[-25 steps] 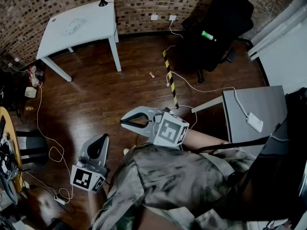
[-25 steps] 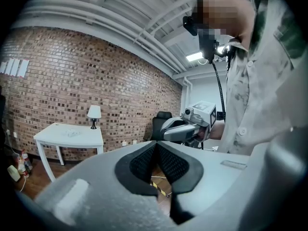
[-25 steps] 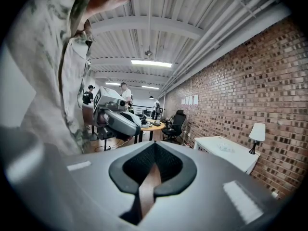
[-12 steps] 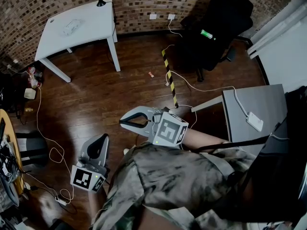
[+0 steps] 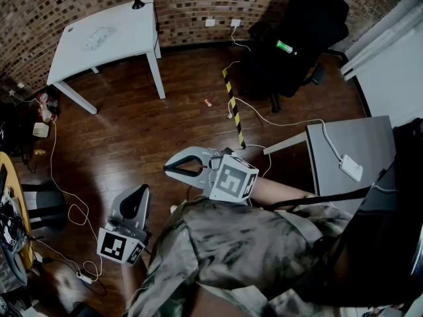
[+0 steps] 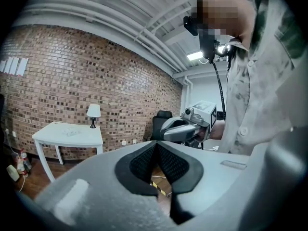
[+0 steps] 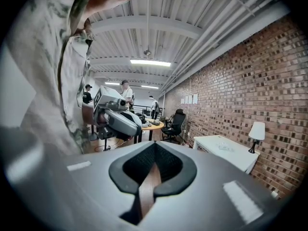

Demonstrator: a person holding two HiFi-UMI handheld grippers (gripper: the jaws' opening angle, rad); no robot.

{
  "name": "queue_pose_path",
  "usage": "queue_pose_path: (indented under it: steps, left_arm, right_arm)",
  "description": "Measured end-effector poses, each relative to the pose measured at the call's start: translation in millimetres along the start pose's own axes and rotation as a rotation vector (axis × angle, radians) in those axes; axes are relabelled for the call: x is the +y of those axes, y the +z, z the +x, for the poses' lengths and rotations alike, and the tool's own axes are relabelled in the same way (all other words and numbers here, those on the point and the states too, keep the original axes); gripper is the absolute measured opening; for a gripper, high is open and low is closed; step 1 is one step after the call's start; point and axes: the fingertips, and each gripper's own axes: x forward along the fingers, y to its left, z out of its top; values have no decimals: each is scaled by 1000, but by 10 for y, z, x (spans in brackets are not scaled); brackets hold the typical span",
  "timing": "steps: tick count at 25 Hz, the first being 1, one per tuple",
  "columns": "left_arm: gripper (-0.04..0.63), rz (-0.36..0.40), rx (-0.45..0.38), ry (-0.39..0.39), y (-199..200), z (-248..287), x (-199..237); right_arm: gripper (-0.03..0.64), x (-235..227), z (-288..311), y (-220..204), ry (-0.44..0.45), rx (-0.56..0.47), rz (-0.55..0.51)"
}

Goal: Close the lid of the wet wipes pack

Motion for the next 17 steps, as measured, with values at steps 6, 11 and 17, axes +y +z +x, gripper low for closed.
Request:
queue_pose_path:
  steps: [6,11,17]
  left_arm:
    - [2,-5,7,-1,2,49,24]
    - [2,-4,13,-1,25,135,16]
    - [2,-4,20,2,41,283,-1]
  right_arm:
    - [2,-48,-4,-14,2,11,6]
    - [3,-121,-62,-46,-3,8,15]
    - [2,-223,-147,-163,-3,5,10]
